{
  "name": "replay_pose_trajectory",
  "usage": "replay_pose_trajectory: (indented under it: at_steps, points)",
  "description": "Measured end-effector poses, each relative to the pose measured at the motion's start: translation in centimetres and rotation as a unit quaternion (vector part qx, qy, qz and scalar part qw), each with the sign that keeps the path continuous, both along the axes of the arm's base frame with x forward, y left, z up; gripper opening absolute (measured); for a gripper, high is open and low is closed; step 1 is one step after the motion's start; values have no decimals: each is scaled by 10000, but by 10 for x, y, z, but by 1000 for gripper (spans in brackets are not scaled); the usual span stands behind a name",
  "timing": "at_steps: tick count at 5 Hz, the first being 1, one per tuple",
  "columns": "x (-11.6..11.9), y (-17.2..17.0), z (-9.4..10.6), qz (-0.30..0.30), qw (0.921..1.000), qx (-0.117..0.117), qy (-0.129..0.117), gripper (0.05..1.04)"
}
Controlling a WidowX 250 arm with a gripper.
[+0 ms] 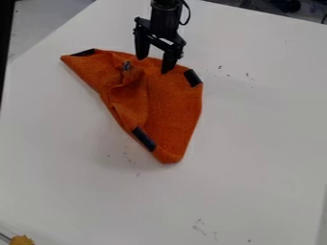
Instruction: Unfolds the cloth from top right to bottom left
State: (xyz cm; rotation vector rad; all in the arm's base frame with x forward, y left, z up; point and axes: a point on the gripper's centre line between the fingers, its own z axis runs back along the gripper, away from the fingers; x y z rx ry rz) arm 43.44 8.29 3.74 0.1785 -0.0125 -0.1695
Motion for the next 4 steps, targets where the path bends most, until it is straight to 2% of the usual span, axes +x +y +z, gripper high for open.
replay_pose_trajectory:
  at_steps: [1, 2, 3, 4]
  points:
    - [-5, -1, -18, 6, 9998, -28, 212, 1000]
    - [-6, 5, -21, 1, 9996, 124, 237, 999]
    - [-7, 14, -18, 36, 9992, 331, 233, 999]
    - [-11, 31, -1, 238, 9979, 562, 195, 999]
